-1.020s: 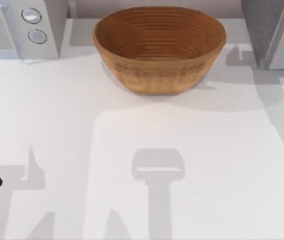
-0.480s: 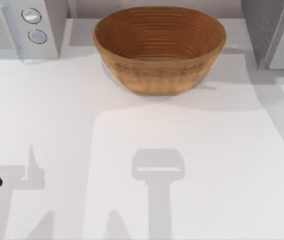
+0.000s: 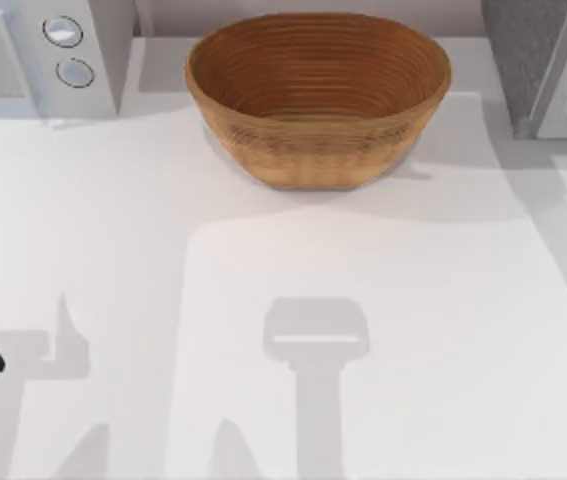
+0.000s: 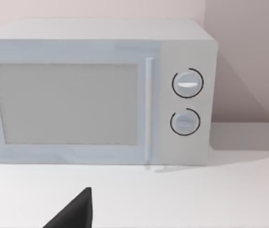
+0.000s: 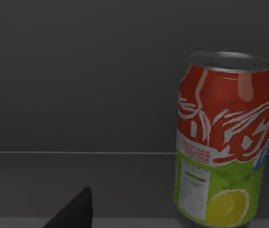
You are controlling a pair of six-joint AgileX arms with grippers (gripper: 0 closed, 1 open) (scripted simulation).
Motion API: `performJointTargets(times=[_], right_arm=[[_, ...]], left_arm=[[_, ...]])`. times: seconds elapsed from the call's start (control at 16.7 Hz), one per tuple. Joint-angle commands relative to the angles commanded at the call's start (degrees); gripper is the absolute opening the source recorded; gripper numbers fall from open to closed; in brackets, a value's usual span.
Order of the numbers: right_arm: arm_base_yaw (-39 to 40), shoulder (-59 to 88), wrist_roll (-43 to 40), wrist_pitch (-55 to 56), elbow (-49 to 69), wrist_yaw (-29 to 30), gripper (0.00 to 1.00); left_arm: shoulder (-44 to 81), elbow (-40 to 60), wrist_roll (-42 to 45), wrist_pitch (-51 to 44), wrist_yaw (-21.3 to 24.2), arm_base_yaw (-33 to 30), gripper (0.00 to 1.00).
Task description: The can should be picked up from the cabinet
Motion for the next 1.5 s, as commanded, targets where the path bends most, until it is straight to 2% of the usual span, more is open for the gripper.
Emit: performJointTargets(times=[0.66, 0.96, 1.5], right_arm=[[-1.9, 13.27, -0.02, -1.87, 15.56, -1.42, 1.0], [-2.02, 14.1, -0.02, -1.99, 16.51, -1.52, 1.0], [-2.02, 14.1, -0.02, -1.99, 16.51, -1.52, 0.32]], left_arm=[[0.0, 0.0, 0.0, 0.0, 0.0, 0.0, 1.0], [0.0, 0.0, 0.0, 0.0, 0.0, 0.0, 1.0], [0.0, 0.0, 0.0, 0.0, 0.0, 0.0, 1.0]])
